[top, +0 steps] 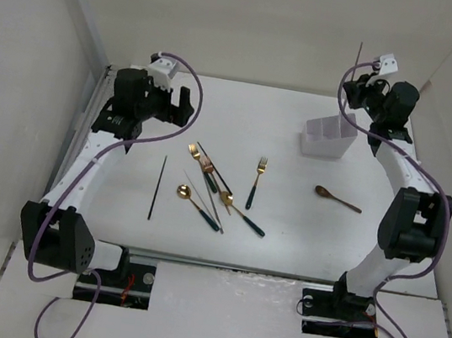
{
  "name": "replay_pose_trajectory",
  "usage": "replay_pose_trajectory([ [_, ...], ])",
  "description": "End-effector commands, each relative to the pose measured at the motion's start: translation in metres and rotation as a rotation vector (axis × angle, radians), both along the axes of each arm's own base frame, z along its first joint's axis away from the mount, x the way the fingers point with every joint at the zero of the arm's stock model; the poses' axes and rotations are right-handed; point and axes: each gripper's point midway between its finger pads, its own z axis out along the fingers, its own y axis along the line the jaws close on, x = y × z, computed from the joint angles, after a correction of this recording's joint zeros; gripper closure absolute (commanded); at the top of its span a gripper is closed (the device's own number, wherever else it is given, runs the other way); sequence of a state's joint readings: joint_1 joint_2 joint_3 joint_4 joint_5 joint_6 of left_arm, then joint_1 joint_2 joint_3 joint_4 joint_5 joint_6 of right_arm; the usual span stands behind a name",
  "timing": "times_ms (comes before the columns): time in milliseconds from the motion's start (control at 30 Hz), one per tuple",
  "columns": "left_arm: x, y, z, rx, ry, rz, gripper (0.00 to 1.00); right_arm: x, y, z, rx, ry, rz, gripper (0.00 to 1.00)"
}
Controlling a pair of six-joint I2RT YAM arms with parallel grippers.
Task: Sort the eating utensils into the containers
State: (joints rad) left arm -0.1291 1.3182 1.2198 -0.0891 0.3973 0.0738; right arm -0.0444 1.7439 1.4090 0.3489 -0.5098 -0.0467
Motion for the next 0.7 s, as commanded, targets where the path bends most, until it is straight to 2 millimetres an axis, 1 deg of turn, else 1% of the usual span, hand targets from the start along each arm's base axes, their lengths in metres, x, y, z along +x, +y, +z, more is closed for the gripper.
replay_pose_trajectory([
  [0, -0.002, 0.028, -0.016, 0.093, -0.01, 0.11, 0.0, 0.003, -0.023, -0.024, -0.117, 0.027, -0.08, 1.0],
  [33, -0.003, 0.031, -0.025, 0.116, 0.0, 0.115, 0.0, 0.006, -0.025, -0.029, -0.126, 0.033, -0.088, 1.0],
  [67, -0.005, 0.034, -0.039, 0.138, 0.025, 0.123, 0.0, 0.01, -0.026, -0.041, -0.138, 0.05, -0.087, 1.0],
  [100, -0.005, 0.041, -0.047, 0.165, 0.035, 0.149, 0.0, 0.012, -0.03, -0.043, -0.137, 0.054, -0.086, 1.0],
  [133, -0.006, 0.045, -0.054, 0.186, 0.044, 0.16, 0.0, 0.014, -0.03, -0.049, -0.137, 0.064, -0.086, 1.0],
  [167, -0.006, 0.049, -0.058, 0.215, 0.045, 0.166, 0.0, 0.016, -0.036, -0.049, -0.137, 0.065, -0.096, 1.0],
  [200, -0.006, 0.055, -0.062, 0.238, 0.051, 0.193, 0.0, 0.019, -0.038, -0.056, -0.137, 0.078, -0.104, 1.0],
  [233, -0.007, 0.058, -0.068, 0.253, 0.06, 0.199, 0.0, 0.019, -0.044, -0.056, -0.137, 0.079, -0.115, 1.0],
  [267, -0.007, 0.059, -0.068, 0.258, 0.061, 0.209, 0.0, 0.019, -0.045, -0.056, -0.147, 0.075, -0.115, 1.0],
  [300, -0.01, 0.062, -0.078, 0.279, 0.079, 0.21, 0.0, 0.021, -0.045, -0.061, -0.156, 0.079, -0.113, 1.0],
  [333, -0.01, 0.063, -0.081, 0.291, 0.076, 0.204, 0.0, 0.021, -0.045, -0.061, -0.156, 0.079, -0.113, 1.0],
  [367, -0.012, 0.063, -0.087, 0.294, 0.088, 0.202, 0.0, 0.022, -0.046, -0.066, -0.167, 0.084, -0.112, 1.0],
  [400, -0.014, 0.067, -0.096, 0.307, 0.1, 0.204, 0.0, 0.02, -0.046, -0.072, -0.167, 0.096, -0.111, 1.0],
  [433, -0.016, 0.069, -0.101, 0.314, 0.111, 0.212, 0.0, 0.022, -0.05, -0.072, -0.17, 0.099, -0.139, 1.0],
  [500, -0.021, 0.072, -0.118, 0.336, 0.145, 0.21, 0.0, 0.021, -0.057, -0.089, -0.174, 0.136, -0.174, 1.0],
  [533, -0.024, 0.073, -0.123, 0.348, 0.16, 0.204, 0.0, 0.022, -0.06, -0.089, -0.177, 0.137, -0.194, 1.0],
  [567, -0.024, 0.074, -0.123, 0.366, 0.153, 0.194, 0.01, 0.021, -0.066, -0.097, -0.182, 0.156, -0.229, 0.99],
  [600, -0.028, 0.075, -0.131, 0.384, 0.172, 0.183, 0.05, 0.019, -0.068, -0.103, -0.183, 0.169, -0.237, 0.96],
  [633, -0.031, 0.073, -0.134, 0.394, 0.184, 0.161, 0.1, 0.019, -0.068, -0.103, -0.183, 0.169, -0.237, 0.95],
  [667, -0.031, 0.07, -0.134, 0.395, 0.179, 0.138, 0.26, 0.016, -0.068, -0.11, -0.184, 0.189, -0.235, 0.92],
])
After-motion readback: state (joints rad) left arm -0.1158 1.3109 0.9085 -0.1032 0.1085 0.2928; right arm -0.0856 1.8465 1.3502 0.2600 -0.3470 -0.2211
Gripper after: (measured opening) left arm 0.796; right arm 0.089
